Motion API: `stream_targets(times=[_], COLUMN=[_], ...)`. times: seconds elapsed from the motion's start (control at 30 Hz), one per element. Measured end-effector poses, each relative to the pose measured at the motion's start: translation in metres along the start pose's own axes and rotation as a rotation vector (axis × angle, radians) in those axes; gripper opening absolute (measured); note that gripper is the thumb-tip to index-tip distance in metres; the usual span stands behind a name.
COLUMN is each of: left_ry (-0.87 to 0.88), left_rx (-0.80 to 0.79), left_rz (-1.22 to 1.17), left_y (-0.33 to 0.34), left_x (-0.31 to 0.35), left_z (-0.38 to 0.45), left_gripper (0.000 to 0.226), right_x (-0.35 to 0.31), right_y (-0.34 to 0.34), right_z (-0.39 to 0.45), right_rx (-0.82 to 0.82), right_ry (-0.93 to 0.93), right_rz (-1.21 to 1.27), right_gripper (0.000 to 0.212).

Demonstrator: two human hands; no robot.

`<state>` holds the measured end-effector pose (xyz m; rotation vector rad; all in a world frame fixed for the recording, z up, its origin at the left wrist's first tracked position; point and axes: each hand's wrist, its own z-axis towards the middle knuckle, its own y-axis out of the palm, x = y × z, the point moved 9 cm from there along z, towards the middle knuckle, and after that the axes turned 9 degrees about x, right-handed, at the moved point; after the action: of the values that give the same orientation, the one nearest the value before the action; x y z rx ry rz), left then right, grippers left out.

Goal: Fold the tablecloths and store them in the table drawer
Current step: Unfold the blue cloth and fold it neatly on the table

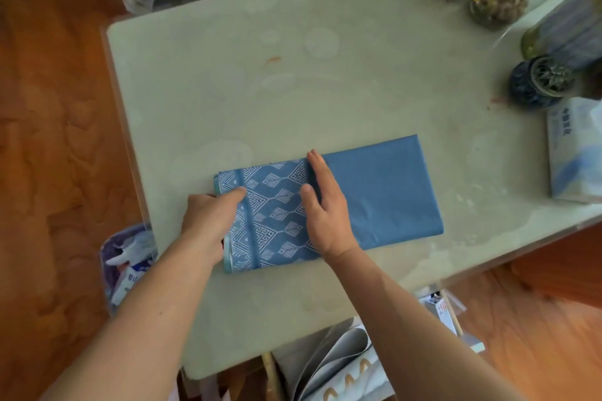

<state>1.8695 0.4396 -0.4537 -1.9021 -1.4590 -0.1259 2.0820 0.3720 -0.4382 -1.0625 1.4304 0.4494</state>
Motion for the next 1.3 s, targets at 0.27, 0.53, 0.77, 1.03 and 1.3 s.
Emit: stream_targets(times=[0.27,0.53,0.77,1.03,1.3], left_ry=[0.182,0.162,-0.037,-0.156,-0.270], left_rx=[-0.525,0.144,-0.063,-0.278,-0.443], left_rz=[-0.124,0.171,-0.152,0.008,-0.025], left_y=[0.039,-0.013,-0.008,0.011,0.015], left_x=[0.046,0.009,-0.001,-0.007,-0.006], left_z=[-0.089,-0.060,-0.034,-0.032,-0.032], left_gripper=[0.036,0.027,0.038,0.035,0.049], right_x=[-0.002,0.015,0.036,0.035,0.002], right_y=[-0.002,-0.011,-0.029,-0.029,-0.023], right_z=[0.001,0.012,0.028,0.032,0.008], right_rx=[0.020,-0.054,0.099,0.066,0.030], right_ry=[0.019,0.252,0.603,0.683,0.072], right_rz=[0.007,0.244,0.762,0.937,0.097], right_gripper=[0.053,0.053,0.034,0.034,0.047])
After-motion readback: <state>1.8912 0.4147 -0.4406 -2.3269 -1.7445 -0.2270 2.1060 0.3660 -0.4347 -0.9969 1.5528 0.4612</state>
